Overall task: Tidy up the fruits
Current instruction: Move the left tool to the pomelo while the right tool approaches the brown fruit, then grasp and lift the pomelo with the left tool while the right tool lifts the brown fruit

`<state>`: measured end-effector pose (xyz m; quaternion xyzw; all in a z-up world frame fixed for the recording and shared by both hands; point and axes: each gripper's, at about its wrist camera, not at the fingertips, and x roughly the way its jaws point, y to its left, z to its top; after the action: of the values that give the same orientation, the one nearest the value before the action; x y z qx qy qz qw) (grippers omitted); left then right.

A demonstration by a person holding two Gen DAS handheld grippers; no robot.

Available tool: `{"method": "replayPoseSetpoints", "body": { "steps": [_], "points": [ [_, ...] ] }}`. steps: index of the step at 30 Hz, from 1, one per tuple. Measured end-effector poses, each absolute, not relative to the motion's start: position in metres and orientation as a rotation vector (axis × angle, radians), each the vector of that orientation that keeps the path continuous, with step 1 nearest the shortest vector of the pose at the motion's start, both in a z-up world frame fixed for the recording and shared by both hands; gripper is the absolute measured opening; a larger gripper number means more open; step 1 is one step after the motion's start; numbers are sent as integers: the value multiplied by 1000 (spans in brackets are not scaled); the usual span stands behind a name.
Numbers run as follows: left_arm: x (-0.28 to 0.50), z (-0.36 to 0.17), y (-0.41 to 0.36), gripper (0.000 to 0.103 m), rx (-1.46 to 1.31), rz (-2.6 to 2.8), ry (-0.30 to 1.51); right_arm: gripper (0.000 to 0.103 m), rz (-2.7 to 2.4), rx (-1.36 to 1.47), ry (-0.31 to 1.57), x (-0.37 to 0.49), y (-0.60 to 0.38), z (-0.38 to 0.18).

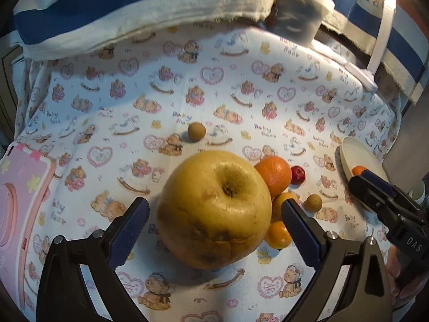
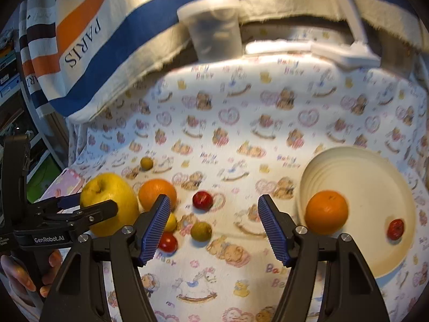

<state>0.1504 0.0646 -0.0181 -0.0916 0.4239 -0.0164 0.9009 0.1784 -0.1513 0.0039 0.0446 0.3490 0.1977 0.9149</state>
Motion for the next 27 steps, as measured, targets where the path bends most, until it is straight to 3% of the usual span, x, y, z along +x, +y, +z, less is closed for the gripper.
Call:
{"method": "replayPoseSetpoints", "body": {
  "steps": [4,15,20,27],
  "points": [
    [155,-27,60,98,-177,-31,909,69,460,118,784,184,-146,-8],
    [164,-43,61,97,-149,2,929,39,468,67,873,193,-129,-35],
    [166,-46,60,90,-129,3,924,35,475,61,871,195,-130,-36],
    [170,-51,55,88,-78,30,929,25,471,6,882,196,-120,-43]
  ]
}}
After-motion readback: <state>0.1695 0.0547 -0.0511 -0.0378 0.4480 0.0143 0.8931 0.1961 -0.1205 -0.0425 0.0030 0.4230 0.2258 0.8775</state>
